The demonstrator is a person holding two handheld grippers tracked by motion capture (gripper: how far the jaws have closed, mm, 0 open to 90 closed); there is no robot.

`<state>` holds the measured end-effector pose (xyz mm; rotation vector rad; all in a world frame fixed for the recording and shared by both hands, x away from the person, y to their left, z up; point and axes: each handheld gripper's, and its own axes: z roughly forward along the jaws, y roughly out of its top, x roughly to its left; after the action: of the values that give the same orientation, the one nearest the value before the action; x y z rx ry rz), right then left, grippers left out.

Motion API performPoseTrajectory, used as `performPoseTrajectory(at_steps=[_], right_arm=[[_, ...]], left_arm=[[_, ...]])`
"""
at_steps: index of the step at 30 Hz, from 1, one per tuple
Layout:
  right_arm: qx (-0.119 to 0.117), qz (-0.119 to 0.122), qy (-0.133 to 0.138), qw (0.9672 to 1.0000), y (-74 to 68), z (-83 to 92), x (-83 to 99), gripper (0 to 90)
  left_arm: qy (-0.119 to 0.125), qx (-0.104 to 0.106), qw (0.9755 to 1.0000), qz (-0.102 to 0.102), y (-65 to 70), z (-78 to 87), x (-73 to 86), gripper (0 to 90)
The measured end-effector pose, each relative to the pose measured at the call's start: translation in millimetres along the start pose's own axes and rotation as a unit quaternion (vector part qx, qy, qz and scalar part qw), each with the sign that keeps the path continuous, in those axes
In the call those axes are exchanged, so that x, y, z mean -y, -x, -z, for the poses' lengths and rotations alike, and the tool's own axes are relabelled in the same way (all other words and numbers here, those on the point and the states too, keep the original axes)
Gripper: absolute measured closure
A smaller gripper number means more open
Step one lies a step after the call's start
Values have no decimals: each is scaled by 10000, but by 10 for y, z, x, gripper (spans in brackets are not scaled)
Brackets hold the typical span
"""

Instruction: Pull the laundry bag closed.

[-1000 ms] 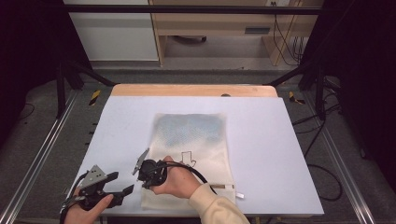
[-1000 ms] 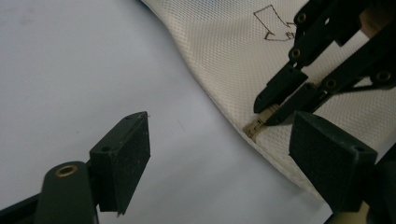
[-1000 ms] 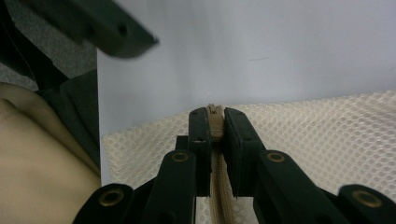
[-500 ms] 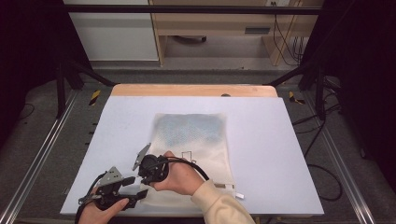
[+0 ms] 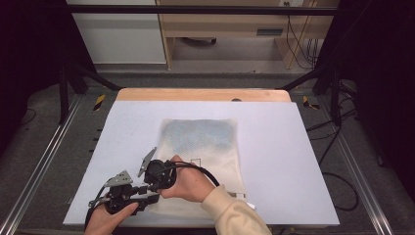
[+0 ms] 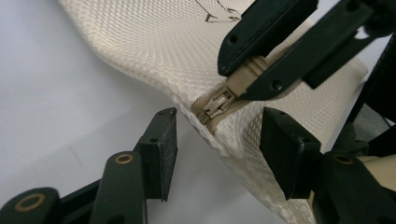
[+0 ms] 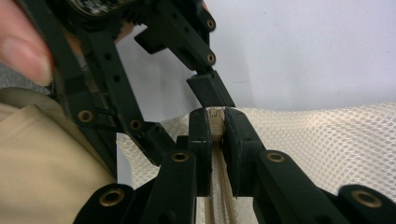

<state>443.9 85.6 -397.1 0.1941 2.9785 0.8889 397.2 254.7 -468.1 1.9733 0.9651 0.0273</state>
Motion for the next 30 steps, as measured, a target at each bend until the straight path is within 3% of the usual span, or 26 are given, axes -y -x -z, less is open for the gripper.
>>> performPoseTrajectory(at_steps=[3, 7, 12, 21, 30], right_arm=[[11, -2, 20, 10000, 6, 13, 2, 821], [7, 21, 37, 10000, 15, 10, -1, 821], [17, 8, 37, 10000, 11, -1, 1, 821], [-12, -29, 36, 10000, 15, 17, 3, 821], [73, 83, -11, 9999, -1, 6, 35, 821]], left_arm=[[-18, 186, 9998, 42, -16, -34, -4, 487], [-38, 226, 9997, -26, -34, -73, -11, 500], [0, 365, 9993, 44, -52, -108, -28, 545], [-36, 424, 9991, 85, -84, -137, -29, 650], [-123, 456, 9988, 91, -107, -147, -28, 756]])
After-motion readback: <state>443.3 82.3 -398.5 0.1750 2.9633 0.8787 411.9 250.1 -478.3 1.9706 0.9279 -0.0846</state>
